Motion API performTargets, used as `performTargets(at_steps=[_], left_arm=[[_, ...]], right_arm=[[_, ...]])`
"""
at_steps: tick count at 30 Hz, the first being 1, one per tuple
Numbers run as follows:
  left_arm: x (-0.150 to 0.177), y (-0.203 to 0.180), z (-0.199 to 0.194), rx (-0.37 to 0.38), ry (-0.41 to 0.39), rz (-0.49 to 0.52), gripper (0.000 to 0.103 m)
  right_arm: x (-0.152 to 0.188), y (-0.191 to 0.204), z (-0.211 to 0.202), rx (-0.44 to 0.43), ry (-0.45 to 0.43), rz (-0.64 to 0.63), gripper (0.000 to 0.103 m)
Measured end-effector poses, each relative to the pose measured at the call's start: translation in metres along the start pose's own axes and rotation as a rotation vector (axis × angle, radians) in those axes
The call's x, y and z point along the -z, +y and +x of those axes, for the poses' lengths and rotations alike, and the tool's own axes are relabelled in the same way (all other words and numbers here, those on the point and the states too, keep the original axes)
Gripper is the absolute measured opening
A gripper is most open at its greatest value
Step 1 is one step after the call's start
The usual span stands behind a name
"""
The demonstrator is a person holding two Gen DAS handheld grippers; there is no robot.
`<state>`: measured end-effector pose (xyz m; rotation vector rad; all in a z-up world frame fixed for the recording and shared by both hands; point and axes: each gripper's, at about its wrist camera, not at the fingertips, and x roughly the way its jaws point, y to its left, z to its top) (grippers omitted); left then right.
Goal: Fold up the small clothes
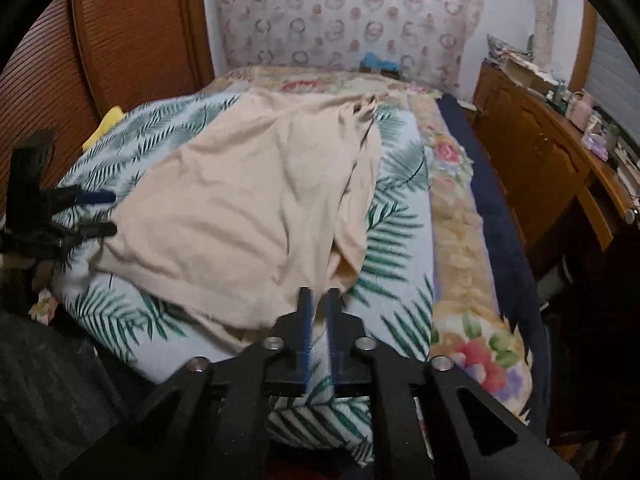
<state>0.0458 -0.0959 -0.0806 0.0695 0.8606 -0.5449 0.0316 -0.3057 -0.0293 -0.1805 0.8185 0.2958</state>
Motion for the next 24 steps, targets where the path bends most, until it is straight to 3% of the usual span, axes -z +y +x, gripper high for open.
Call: performTargets(at_steps=[2, 4, 6, 10, 17, 22, 23, 24], left_arm=[[0.001, 0.000, 0.000, -0.002, 0.001, -0.001, 0.080], [0.001, -0.001, 0.000, -0.003, 0.003, 0.001, 0.080], [0.001, 0.000, 0.001, -0.003, 0.007, 0.001, 0.080], [0.001, -0.001, 0.002, 0.004, 0.016, 0.004, 0.079], [0.008, -0.005, -0.004, 0.072, 0.023, 0.003, 0.048], [0.011, -0.008, -0.007, 0.095, 0.028, -0.002, 0.040], [0.012, -0.008, -0.007, 0.107, 0.030, -0.005, 0.036], [0.012, -0.008, -0.007, 0.115, 0.032, -0.006, 0.033]], right_arm=[[-0.002, 0.003, 0.002, 0.000, -0.019, 0.006, 0.026], [0.004, 0.004, 0.000, -0.007, -0.029, 0.019, 0.048], [0.008, 0.003, 0.005, -0.011, -0.035, 0.038, 0.059], [0.014, -0.004, 0.022, -0.026, -0.022, 0.088, 0.060], [0.030, -0.015, 0.042, -0.074, 0.016, 0.147, 0.060], [0.034, -0.012, 0.040, -0.102, 0.001, 0.128, 0.060], [0.034, -0.009, 0.039, -0.101, 0.000, 0.117, 0.058], [0.034, -0.007, 0.040, -0.106, -0.003, 0.103, 0.048]])
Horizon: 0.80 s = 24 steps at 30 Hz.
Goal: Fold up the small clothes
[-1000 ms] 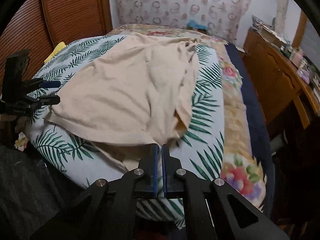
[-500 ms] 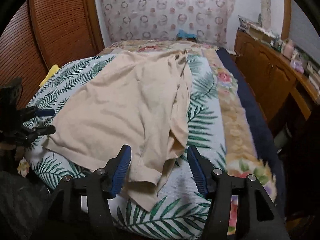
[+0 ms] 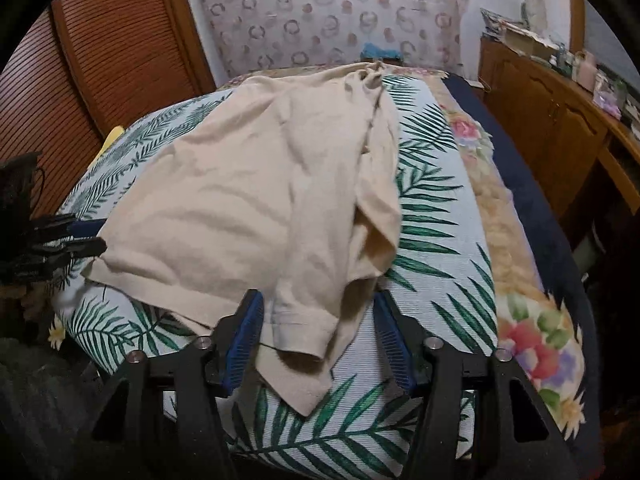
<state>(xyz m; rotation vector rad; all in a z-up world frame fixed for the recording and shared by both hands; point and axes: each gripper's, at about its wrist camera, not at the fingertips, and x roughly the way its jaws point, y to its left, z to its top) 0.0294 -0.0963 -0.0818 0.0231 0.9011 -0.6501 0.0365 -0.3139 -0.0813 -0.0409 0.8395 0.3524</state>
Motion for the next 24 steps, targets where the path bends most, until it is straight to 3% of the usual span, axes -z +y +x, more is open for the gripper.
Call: performTargets(at_steps=[2, 5, 7, 10, 17, 24], left_arm=[[0.001, -0.002, 0.000, 0.018, 0.008, 0.003, 0.026], [0.001, -0.004, 0.000, 0.032, 0.025, 0.013, 0.012], [0.002, -0.007, -0.004, 0.035, 0.020, 0.029, 0.009], [-0.001, -0.013, -0.017, 0.048, -0.017, 0.054, 0.009], [-0.028, -0.007, -0.044, 0.056, -0.136, 0.034, 0.008], [-0.059, 0.002, -0.051, 0.043, -0.193, 0.030, 0.008]], right_arm=[[-0.001, 0.004, 0.002, 0.001, -0.002, -0.018, 0.040], [-0.001, 0.008, 0.003, -0.007, -0.009, -0.041, 0.019], [0.000, 0.009, 0.003, -0.031, -0.012, -0.046, 0.008], [-0.001, 0.009, 0.000, -0.047, -0.033, -0.036, 0.006], [-0.012, 0.007, -0.035, -0.061, -0.178, -0.011, 0.005], [-0.025, 0.007, -0.047, -0.050, -0.220, -0.047, 0.005]])
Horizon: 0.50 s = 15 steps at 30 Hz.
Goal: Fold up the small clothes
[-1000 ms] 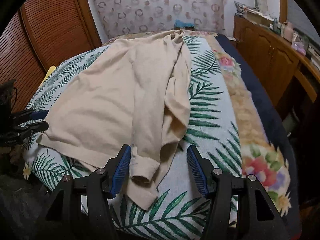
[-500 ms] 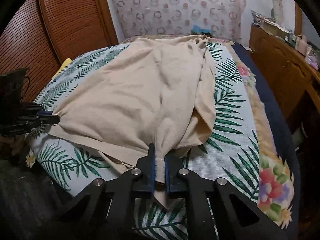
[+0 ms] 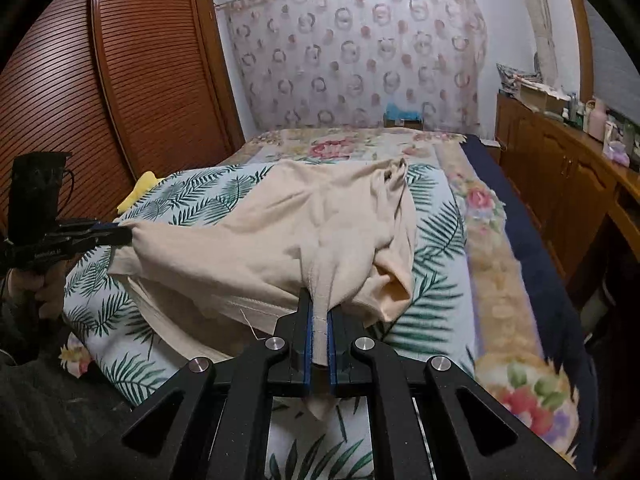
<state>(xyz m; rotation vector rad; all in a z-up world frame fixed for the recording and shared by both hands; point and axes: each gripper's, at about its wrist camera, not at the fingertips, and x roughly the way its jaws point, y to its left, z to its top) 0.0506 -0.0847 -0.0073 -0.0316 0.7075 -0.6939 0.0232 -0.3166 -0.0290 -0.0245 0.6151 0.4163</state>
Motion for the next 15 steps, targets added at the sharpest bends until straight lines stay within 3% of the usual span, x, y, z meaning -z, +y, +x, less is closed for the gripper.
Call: performTargets(at_steps=[8, 15], left_arm=[[-0.061, 0.032, 0.013, -0.062, -0.088, 0.005, 0.008], [-0.106, 0.078, 0.060, -0.132, -0.079, -0.030, 0.008]], right_arm=[[-0.049, -0.002, 0.011, 0.029, -0.085, -0.059, 0.005], [-0.102, -0.030, 0.067, 0.045, -0.081, -0.086, 0.005]])
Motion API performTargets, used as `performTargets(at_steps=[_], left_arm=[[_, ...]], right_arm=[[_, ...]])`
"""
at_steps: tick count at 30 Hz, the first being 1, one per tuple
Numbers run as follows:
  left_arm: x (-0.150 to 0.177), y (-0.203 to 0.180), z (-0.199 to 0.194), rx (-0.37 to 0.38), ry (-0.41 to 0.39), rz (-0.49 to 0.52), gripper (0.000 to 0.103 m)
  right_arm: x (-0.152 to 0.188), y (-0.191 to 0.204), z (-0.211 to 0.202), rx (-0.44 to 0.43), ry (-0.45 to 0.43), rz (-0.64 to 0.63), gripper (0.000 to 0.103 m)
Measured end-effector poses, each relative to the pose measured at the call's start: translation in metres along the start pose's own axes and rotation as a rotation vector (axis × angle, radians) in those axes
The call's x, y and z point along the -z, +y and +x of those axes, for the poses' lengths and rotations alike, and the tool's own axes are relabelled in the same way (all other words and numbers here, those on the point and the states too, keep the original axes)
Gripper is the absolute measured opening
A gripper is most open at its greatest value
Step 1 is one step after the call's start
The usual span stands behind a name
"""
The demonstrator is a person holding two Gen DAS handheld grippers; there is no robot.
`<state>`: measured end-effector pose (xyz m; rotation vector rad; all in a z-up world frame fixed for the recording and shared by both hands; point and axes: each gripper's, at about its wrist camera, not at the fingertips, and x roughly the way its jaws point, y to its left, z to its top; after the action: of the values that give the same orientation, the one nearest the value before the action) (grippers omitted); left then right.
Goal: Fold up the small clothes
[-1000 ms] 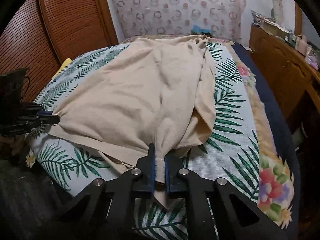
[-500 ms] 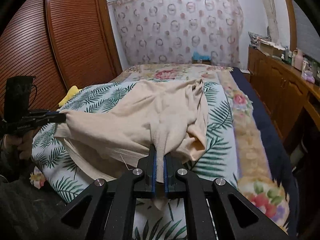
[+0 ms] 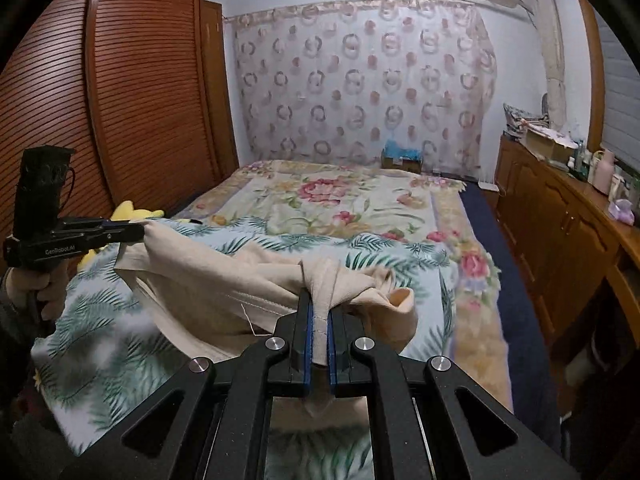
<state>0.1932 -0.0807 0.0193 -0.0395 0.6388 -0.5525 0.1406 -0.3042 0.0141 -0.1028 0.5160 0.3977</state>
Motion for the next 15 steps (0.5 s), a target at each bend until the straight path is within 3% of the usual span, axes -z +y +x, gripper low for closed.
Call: performTargets(at_steps=[7, 13, 15], left_arm=[[-0.018, 0.029, 0.050, -0.033, 0.049, -0.032, 0.008], [-0.011, 0.037, 0.085, -0.060, 0.126, -0.030, 0.008], [-0.008, 0.036, 0.090, -0.064, 0.147, -0.021, 0.008]], right_arm=[[-0.021, -0.024, 0.071, -0.013, 0.074, 0.008, 0.005], [-0.027, -0.035, 0.101, -0.022, 0.129, 0.024, 0.005], [-0.031, -0.035, 0.103, -0.023, 0.133, 0.030, 0.014]])
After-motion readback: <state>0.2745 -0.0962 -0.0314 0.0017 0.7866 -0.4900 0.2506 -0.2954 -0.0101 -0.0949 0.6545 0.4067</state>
